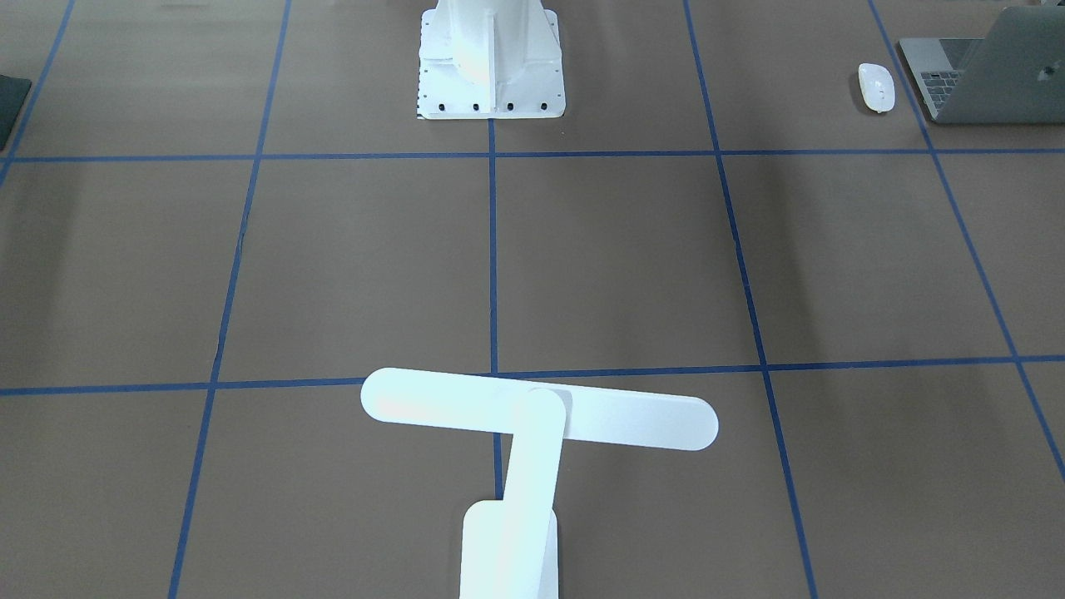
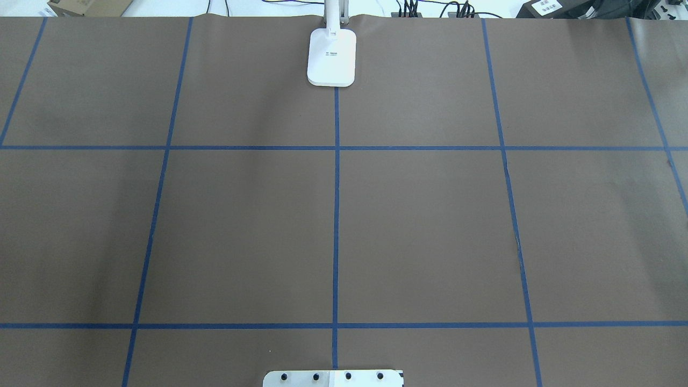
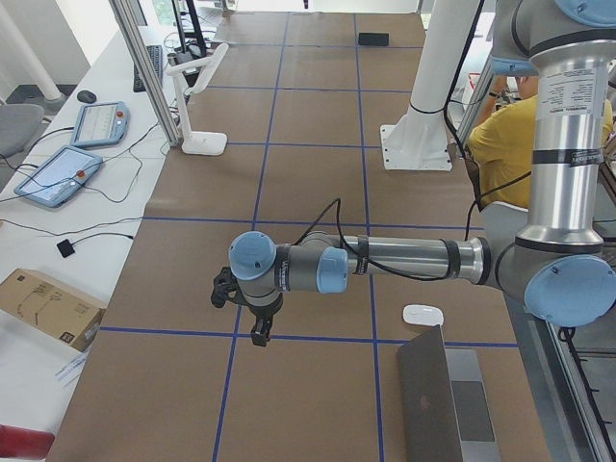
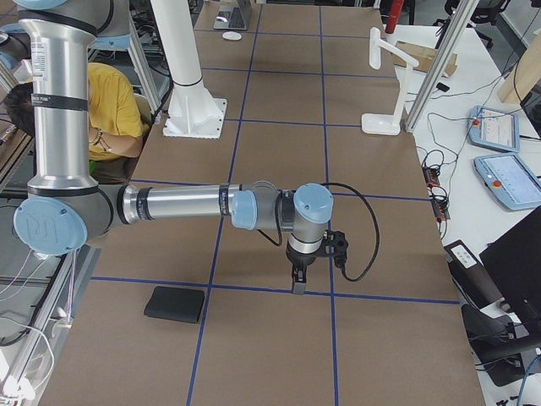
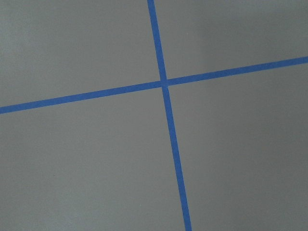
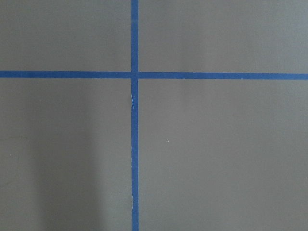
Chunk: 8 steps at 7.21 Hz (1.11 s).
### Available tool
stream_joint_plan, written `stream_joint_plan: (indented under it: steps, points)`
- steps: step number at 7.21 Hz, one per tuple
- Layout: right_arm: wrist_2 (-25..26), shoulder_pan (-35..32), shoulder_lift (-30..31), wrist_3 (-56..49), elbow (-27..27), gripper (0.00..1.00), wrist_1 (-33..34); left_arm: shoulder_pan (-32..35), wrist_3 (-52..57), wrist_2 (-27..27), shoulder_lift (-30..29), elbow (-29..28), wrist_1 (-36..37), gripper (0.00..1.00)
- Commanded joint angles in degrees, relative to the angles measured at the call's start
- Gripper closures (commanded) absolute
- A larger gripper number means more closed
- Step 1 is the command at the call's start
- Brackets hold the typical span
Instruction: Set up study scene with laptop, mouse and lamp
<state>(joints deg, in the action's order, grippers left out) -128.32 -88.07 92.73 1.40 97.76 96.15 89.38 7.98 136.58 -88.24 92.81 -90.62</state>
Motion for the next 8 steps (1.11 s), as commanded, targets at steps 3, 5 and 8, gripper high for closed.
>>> stream_joint_plan:
  steps: [3, 5, 8]
  points:
    - [0.0, 0.0, 0.0, 0.0, 0.1, 0.00, 0.0, 0.0, 0.5, 0.2, -0.1, 0.2, -0.3, 0.00]
    - [0.0, 0.0, 0.0, -0.1, 0.1, 0.00, -0.1, -0.1, 0.5, -0.4, -0.3, 0.3, -0.4, 0.00]
    - [0.0, 0.1, 0.0, -0.1, 0.0, 0.00, -0.1, 2.0, 0.5, -0.3, -0.6, -0.3, 0.0, 0.00]
